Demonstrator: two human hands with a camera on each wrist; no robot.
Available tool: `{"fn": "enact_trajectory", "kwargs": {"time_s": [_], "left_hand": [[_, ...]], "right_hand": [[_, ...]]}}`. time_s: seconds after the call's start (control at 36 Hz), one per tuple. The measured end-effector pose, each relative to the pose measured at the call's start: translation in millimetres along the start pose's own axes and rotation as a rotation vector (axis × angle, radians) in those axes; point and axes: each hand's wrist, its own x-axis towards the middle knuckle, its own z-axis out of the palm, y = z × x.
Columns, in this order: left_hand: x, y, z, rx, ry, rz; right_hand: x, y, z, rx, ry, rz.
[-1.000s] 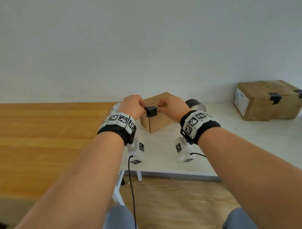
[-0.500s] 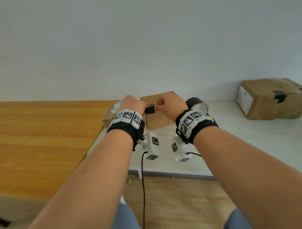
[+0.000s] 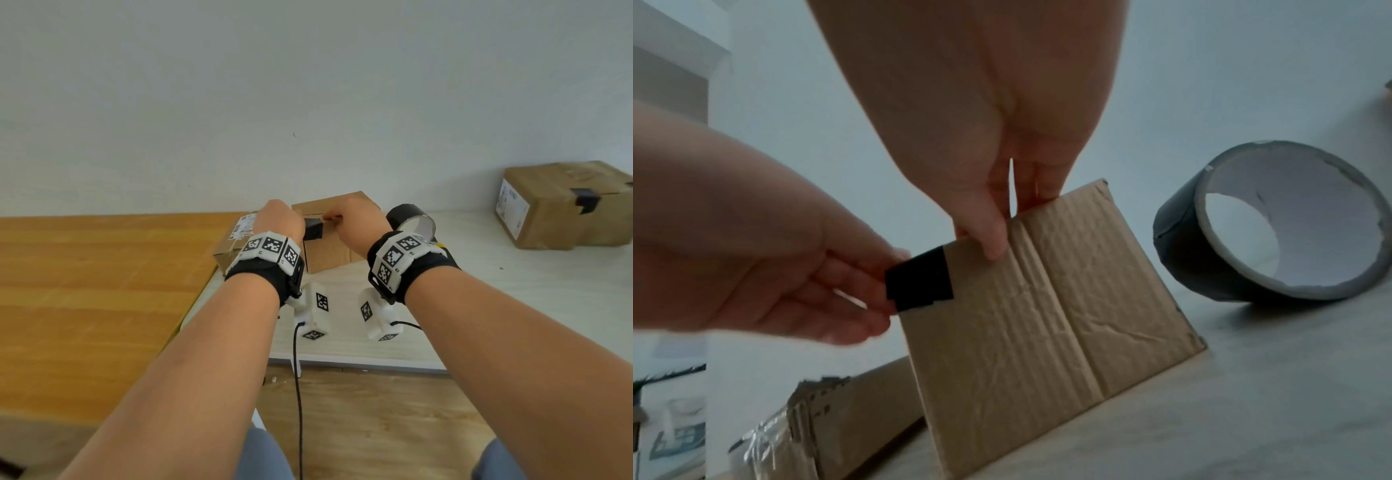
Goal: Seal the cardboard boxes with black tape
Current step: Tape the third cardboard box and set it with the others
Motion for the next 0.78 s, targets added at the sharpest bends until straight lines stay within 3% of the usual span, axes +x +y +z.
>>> {"fn": "enact_trajectory", "kwargs": {"time_s": [0.11, 0.28, 0.36, 0.58, 0.78], "left_hand": [[-2.6, -2.9, -2.2, 0.128, 0.022, 0.050], [-4.6, -8.1, -6.7, 0.225, -0.094, 0.291], [-5.1, -8.3, -5.0, 0.227, -0.072, 0.313], [-7.4, 0.9, 5.9, 0.235, -0.001, 0.411], [-15.3, 15.8, 25.9, 0.166, 0.012, 0.455]], "right_hand": [[2.9, 4.8, -3.4, 0.044, -0.010, -0.008], [4.9, 14.4, 0.1, 0.116, 0.043, -0.029], [6.5, 17.9, 1.6, 0.135, 0.053, -0.020], [-1.7, 28.6, -3.7, 0.248, 0.181, 0.158], [-15.8, 36.0, -15.8, 0.375, 0.186, 0.279]]}}
